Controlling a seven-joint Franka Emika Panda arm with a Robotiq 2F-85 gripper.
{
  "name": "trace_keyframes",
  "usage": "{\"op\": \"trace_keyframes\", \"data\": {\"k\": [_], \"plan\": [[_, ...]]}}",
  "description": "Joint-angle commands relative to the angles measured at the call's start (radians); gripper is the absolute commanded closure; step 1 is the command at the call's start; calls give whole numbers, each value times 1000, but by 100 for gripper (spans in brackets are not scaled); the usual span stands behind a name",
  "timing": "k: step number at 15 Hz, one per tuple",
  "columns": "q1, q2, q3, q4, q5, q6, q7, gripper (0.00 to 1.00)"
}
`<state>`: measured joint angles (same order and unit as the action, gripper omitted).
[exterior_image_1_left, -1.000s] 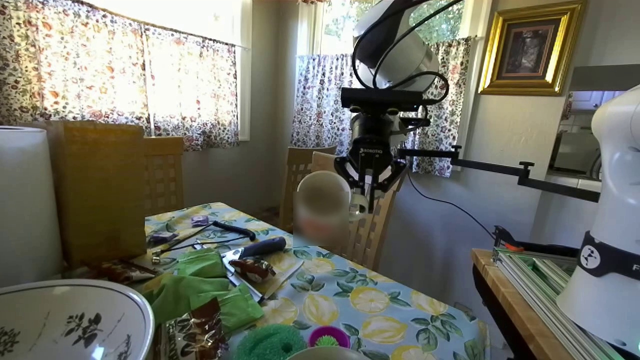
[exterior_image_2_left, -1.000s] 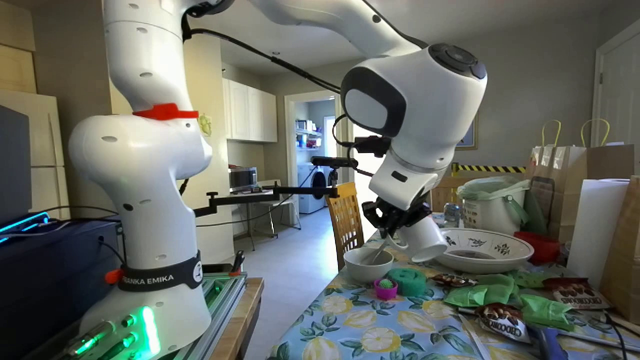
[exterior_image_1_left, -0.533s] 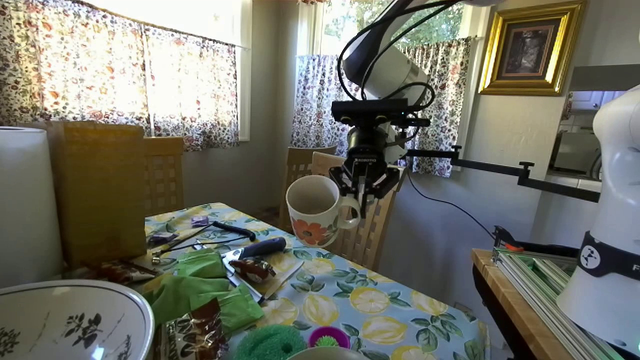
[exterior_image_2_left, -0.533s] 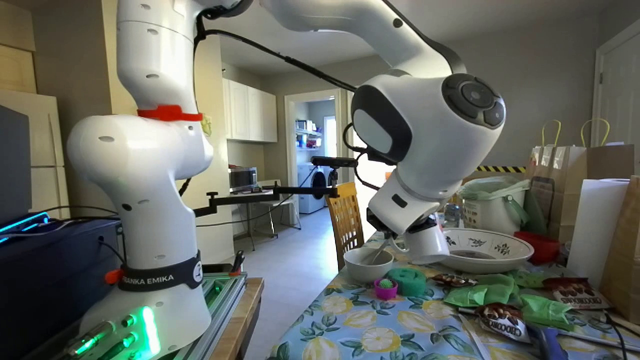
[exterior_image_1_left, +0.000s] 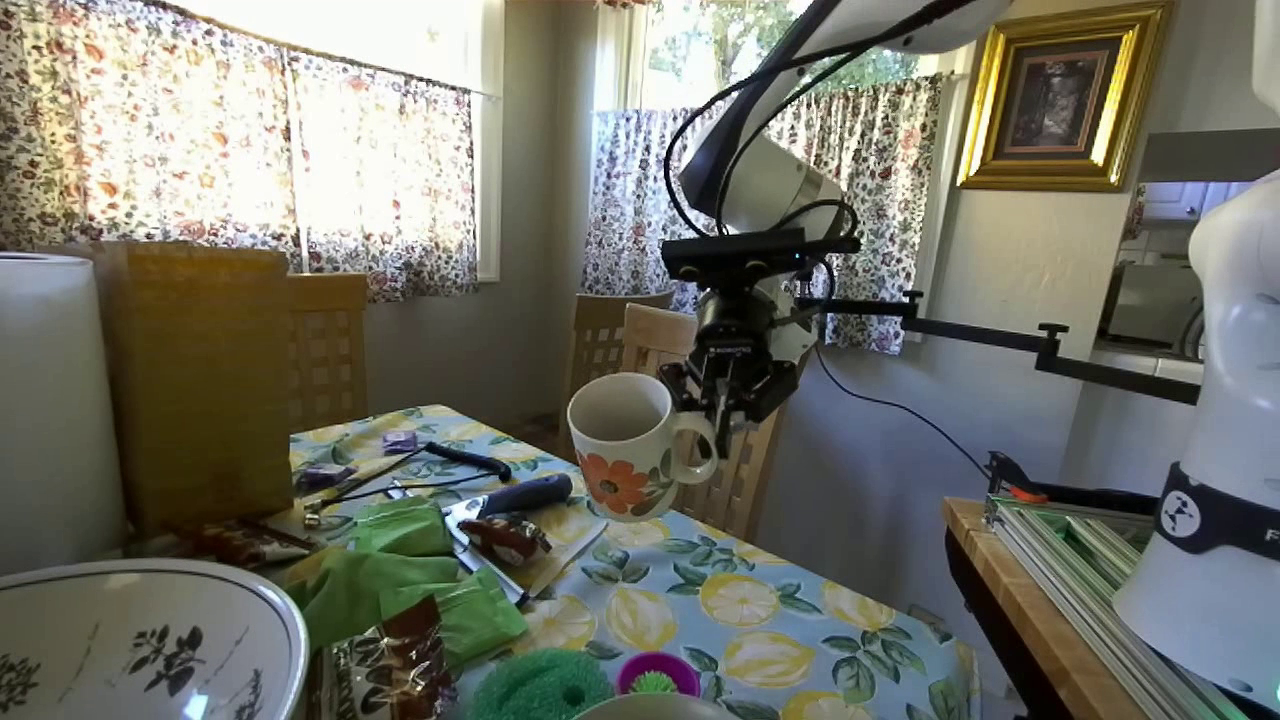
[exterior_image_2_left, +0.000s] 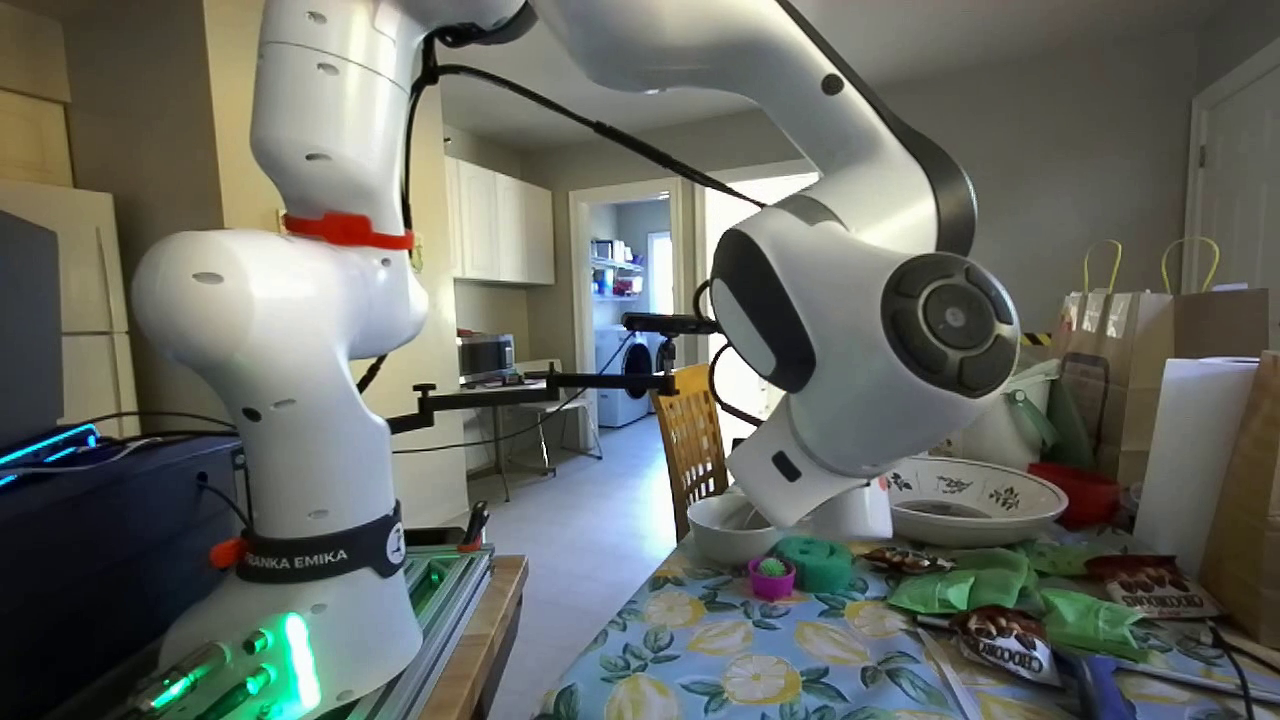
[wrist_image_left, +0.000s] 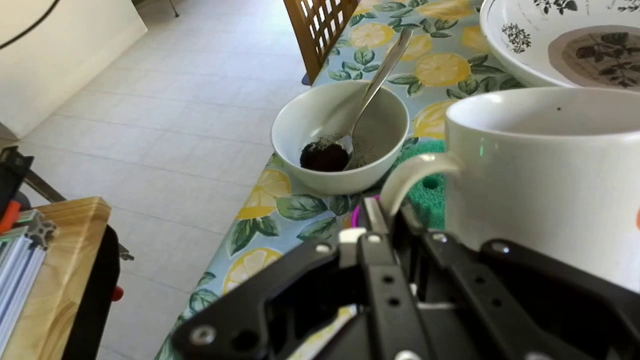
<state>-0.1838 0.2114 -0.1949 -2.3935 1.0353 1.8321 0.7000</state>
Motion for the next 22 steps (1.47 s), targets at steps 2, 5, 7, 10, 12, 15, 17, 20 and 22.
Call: {"op": "trace_keyframes", "data": {"k": [2, 5, 7, 10, 12, 15, 17, 20, 22], "plan": [[-18, 81, -10, 22, 59, -48, -133, 97], [-16, 140, -9, 35, 74, -52, -193, 97], [-18, 172, -8, 46, 79, -59, -226, 97], [-23, 210, -9, 69, 100, -74, -267, 97], [-29, 235, -10, 87, 127, -92, -292, 97], [-34, 276, -10, 110, 152, -108, -319, 97], [-38, 303, -12, 122, 157, -117, -332, 97], [-44, 337, -13, 133, 161, -133, -345, 97], [-46, 355, -11, 136, 161, -144, -351, 97]]}}
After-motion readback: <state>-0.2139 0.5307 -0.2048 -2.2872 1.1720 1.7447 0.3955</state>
